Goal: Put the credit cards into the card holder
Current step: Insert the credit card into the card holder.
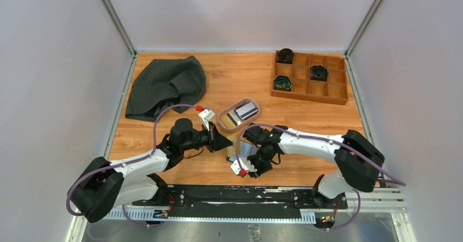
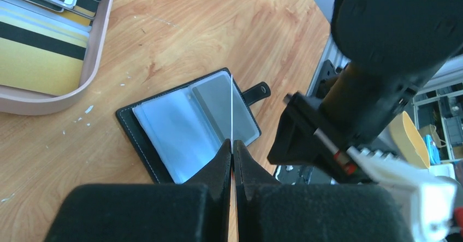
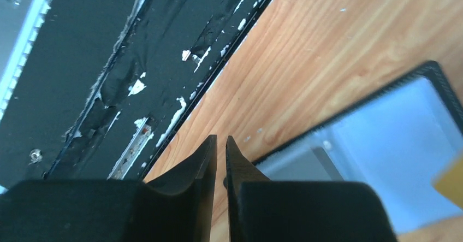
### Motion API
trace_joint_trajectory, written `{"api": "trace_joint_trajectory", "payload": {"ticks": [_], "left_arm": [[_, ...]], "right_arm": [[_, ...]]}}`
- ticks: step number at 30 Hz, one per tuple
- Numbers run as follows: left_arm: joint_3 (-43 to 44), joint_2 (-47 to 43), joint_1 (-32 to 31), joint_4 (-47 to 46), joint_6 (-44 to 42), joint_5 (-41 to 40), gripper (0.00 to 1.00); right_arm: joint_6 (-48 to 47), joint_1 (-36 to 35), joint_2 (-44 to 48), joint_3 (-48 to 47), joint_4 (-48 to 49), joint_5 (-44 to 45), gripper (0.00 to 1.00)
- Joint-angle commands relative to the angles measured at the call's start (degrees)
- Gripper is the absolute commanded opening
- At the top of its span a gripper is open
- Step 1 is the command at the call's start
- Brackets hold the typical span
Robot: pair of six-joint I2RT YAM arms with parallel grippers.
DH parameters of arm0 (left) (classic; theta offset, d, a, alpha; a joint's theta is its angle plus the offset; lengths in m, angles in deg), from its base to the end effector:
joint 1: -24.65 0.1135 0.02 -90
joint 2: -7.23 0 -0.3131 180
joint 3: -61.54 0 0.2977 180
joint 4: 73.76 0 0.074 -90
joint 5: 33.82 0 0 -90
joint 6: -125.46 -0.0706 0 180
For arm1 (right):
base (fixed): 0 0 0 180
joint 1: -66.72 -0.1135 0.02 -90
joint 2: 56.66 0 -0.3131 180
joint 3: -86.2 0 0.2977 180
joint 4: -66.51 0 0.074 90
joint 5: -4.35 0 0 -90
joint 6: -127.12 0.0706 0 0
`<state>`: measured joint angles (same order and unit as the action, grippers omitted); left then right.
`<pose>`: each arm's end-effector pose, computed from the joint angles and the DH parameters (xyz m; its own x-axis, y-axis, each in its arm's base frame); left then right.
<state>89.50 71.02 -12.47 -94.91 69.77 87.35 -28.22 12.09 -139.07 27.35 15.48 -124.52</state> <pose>0.1798 -0.1819 0.1861 -0.6830 -0.0879 -0.7251 0.6424 0.4002 -0.6536 0.1293 0.2587 0.1805 0.4319 -0.6140 -0.6607 -0.8123 -0.5831 0.0109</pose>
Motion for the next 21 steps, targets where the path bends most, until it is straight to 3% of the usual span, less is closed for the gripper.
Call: {"api": "trace_joint_trajectory", "payload": {"ticks": [1,8,21], "left_arm": [[-0.4,-0.6,0.5,0.1,-0.6,-1.2,0.00],[-1.0,0.0,0.5,0.1,-1.0,-0.8,0.00],[-0.2,1.8,0.5,0.1,-1.0,0.0,0.00]], "right_arm": [[2.9,-4.3,-5.1,-0.3,3.1,9.4,0.13],[3.1,-3.6,-5.6,0.5,2.9,15.9,0.12],[0.6,10.6,0.7,2.0,-0.1,16.9,0.12]]}}
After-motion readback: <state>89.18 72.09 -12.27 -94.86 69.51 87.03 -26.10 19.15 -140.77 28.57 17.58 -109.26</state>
